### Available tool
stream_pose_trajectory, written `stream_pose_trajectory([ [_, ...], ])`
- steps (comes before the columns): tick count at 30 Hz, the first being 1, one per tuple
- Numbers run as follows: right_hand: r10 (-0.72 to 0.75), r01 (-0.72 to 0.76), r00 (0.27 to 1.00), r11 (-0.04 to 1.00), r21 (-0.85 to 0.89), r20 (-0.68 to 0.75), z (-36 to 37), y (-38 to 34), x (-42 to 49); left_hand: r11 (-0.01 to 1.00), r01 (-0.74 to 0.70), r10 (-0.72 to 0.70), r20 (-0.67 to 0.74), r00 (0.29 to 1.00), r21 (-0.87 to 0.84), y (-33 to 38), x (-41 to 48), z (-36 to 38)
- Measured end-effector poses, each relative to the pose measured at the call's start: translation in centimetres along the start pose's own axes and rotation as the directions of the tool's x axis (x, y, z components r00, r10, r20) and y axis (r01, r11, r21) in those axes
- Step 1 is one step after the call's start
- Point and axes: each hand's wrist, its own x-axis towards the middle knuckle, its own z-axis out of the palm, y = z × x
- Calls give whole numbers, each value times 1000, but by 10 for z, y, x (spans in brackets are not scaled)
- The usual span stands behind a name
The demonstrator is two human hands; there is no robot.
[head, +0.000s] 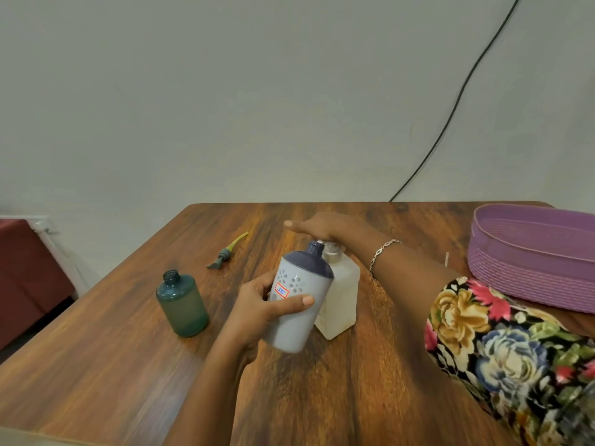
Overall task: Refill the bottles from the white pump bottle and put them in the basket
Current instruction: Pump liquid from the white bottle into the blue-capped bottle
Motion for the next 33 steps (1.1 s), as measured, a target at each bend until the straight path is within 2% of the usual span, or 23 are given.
stream_pose_trajectory([
  [4,-3,3,1000,1000,20,19,2,1,3,1000,4,-4,3,1000,-2,-1,1,0],
  [10,-21,4,995,984,176,98,-4,1,4,999,21,-21,18,1000,26,0,1,-3],
  [18,-2,2,1000,989,149,0,0,4,8,1000,10,-10,5,1000,7,3,6,-3],
  [25,4,-32,996,951,309,91,-5,6,12,999,17,-17,2,1000,31,-1,4,-6],
  [29,15,-43,995,957,287,98,-6,4,13,999,11,-11,-2,1000,30,-3,6,-8],
  [33,-5,0,1000,982,189,25,0,3,13,1000,10,-10,-6,1000,-4,-1,8,-4],
])
